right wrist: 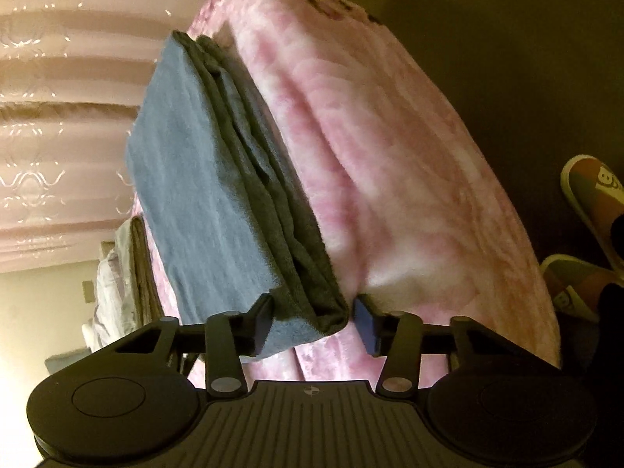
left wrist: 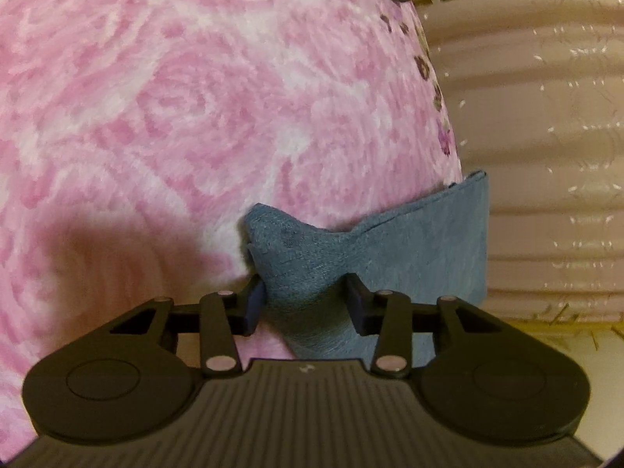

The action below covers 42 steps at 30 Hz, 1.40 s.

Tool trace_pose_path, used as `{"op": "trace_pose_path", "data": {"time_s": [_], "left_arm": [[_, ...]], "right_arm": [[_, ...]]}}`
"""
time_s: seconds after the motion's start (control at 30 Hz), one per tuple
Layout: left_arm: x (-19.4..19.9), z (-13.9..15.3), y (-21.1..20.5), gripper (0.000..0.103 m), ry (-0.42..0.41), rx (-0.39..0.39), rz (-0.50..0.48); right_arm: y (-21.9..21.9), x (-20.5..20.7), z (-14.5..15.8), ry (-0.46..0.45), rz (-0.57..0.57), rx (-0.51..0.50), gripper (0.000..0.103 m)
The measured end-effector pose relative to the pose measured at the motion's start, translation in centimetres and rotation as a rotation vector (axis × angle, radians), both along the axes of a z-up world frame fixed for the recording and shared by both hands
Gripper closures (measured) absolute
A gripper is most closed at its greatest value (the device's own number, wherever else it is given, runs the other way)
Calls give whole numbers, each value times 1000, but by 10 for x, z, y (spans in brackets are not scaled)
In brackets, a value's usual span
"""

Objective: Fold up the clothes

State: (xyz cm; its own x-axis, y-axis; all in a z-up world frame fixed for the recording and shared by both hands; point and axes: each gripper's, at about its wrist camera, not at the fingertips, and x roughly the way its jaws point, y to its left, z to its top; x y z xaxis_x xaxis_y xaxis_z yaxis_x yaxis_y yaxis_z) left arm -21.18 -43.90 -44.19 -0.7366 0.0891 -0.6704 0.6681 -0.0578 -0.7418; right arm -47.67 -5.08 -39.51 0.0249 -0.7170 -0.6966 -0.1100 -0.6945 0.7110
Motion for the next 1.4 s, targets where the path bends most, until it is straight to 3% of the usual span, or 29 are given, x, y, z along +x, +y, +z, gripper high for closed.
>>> {"op": "trace_pose_path", "data": {"time_s": [0.17, 0.4, 0.5, 0.67, 0.87, 0.93, 1.03, 1.13, 1.27, 1.33, 1.4], "left_arm": [[3, -5, -3, 65, 26, 22, -1], [5, -8, -2, 70, 43, 16, 4], [4, 1, -4, 88, 52, -33, -27], [-4, 11, -9, 90, 39, -132, -130], [-18, 9, -14, 87, 26, -277, -345], [-14, 6, -15, 87, 39, -249, -326], [3, 3, -16, 86, 72, -143, -182], [22, 5, -14, 86, 47, -102, -49], [34, 28, -16, 87, 15, -191, 76], [23, 42, -11, 87, 61, -237, 15], [-1, 54, -1, 86, 65, -309, -135]], "right_arm": [[-1, 8, -3, -71, -61, -17, 57], [-15, 0, -17, -92, -59, -19, 61], [-24, -3, -10, -35, 2, 6, 86], [-32, -3, -2, 53, 75, 54, 91], [-35, -5, -10, 64, 95, 59, 91], [-27, -3, -8, 66, 101, 62, 91], [-29, -4, 2, 72, 136, 81, 86], [-33, -10, 32, 225, 186, 181, 83], [-41, -31, 61, 421, 228, 227, 78], [-54, -39, 68, 503, 275, 198, 77], [-72, -41, 70, 597, 361, 181, 62]]}}
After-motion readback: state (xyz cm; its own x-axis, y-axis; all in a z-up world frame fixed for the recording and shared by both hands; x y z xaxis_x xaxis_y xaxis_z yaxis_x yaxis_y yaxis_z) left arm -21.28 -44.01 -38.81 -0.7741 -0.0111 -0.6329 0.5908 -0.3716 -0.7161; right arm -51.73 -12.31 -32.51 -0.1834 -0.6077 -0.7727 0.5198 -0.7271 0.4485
